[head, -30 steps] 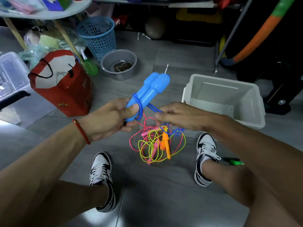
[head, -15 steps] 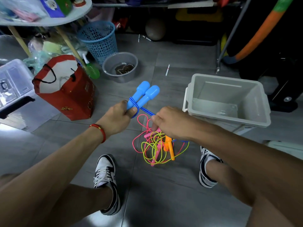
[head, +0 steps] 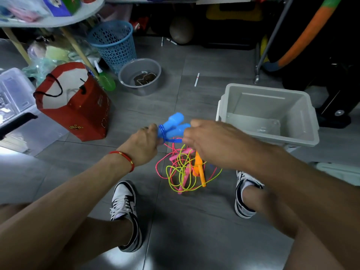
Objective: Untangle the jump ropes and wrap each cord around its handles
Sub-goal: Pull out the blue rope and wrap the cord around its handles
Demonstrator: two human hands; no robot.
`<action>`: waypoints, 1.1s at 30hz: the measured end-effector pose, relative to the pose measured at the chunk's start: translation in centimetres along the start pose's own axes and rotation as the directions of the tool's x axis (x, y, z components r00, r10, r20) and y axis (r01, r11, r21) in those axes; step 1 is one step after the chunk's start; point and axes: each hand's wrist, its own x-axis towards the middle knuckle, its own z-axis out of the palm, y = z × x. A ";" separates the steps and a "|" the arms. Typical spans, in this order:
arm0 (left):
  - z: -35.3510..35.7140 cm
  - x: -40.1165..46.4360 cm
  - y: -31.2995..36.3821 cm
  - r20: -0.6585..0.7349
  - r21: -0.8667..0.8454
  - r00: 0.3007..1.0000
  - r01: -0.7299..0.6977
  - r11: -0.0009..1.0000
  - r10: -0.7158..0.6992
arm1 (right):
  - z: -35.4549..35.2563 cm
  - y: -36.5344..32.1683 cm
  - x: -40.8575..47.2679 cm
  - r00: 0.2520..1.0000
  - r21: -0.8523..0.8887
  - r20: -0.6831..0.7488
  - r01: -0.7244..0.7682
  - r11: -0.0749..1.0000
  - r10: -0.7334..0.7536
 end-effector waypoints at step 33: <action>-3.1 -3.6 1.0 0.067 -0.912 0.948 -0.069 0.404 0.312 | 2.2 4.1 -0.2 0.977 0.881 0.208 -0.167 0.443 -0.046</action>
